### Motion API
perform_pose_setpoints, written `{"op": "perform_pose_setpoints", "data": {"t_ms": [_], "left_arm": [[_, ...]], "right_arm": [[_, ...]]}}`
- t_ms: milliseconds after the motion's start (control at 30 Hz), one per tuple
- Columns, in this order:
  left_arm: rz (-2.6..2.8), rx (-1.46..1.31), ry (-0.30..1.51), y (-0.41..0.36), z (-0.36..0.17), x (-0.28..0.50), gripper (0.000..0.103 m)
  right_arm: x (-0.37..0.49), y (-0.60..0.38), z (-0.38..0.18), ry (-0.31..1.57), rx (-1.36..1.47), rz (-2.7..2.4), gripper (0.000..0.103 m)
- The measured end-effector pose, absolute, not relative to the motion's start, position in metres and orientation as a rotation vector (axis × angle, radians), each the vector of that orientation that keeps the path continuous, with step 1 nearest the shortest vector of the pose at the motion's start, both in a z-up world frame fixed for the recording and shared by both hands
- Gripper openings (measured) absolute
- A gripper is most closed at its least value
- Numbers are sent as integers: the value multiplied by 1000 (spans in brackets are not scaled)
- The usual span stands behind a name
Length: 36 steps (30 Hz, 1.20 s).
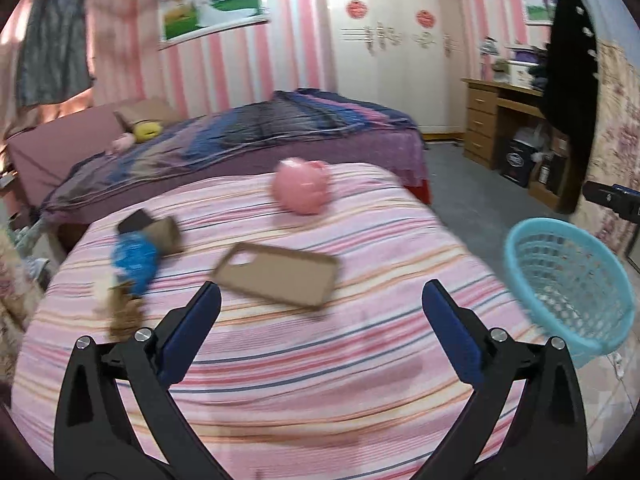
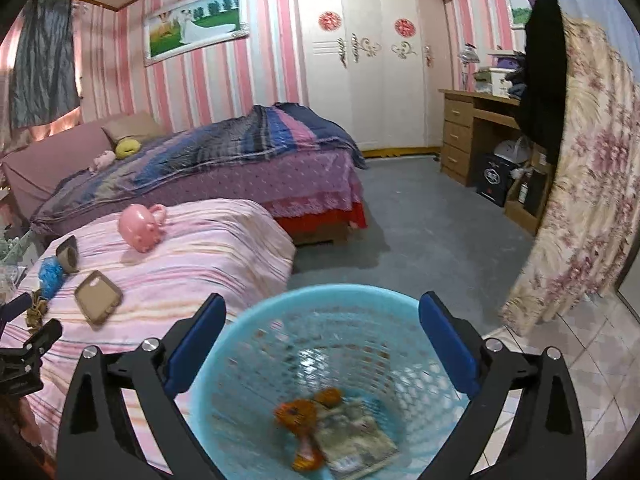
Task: Collect trash
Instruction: 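Return the left gripper to the bed and grasp a brown crumpled paper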
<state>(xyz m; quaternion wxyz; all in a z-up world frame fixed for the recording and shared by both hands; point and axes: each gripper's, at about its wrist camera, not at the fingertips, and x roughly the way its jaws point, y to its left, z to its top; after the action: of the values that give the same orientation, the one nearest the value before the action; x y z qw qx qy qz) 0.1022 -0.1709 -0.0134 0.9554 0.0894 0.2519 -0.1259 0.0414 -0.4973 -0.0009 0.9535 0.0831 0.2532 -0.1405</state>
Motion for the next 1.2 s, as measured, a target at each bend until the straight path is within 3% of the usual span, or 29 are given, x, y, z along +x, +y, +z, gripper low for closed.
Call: {"op": "perform_pose_setpoints", "data": {"t_ms": [567, 1000, 1100, 1200], "left_arm": [[15, 31, 606, 24, -41, 140, 97], [-21, 55, 705, 35, -67, 184, 97], [-83, 29, 734, 29, -71, 190, 87], [-122, 38, 780, 20, -78, 197, 65]], "right_arm": [[120, -366, -7, 586, 72, -109, 95], [168, -295, -27, 652, -4, -53, 95], [175, -290, -30, 665, -11, -51, 95], [181, -284, -33, 675, -9, -46, 95]]}}
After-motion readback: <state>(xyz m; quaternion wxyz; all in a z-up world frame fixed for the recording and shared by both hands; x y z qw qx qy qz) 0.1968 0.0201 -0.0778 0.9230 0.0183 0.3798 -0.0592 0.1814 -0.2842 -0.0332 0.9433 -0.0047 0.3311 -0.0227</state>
